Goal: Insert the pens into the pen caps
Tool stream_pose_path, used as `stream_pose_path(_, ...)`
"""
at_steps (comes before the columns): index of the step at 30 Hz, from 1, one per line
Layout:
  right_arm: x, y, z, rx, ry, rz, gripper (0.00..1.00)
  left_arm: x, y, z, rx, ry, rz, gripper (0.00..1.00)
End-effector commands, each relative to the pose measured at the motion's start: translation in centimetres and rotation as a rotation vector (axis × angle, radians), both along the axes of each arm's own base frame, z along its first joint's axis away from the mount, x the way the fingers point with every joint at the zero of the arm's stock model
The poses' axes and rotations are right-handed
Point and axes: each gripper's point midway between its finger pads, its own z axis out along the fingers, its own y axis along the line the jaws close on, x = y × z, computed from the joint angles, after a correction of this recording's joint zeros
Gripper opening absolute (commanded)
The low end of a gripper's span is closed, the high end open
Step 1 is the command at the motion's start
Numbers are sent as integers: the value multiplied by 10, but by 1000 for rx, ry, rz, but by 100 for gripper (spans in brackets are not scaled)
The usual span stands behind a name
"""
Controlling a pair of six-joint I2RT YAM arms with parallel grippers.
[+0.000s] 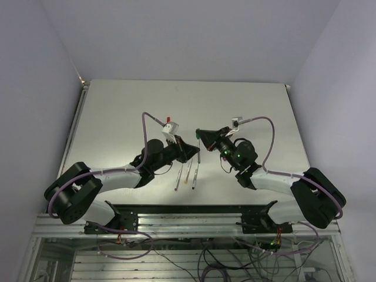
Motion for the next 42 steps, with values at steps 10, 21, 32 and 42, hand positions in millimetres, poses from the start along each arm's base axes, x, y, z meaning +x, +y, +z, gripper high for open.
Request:
stream_pose_path(10, 16, 8, 20, -147, -29, -82, 25, 37, 25, 28, -5, -110, 160, 7)
stream_pose_path(21, 21, -53, 63, -116, -67, -357, 43, 65, 39, -22, 221, 2, 298, 7)
stream_pose_path(32, 4, -89, 2, -196, 111, -447, 43, 139, 75, -86, 676, 88, 498, 7)
stream_pose_path(42, -3, -95, -15, -208, 160, -452, 43, 170, 92, -128, 798, 185, 532, 7)
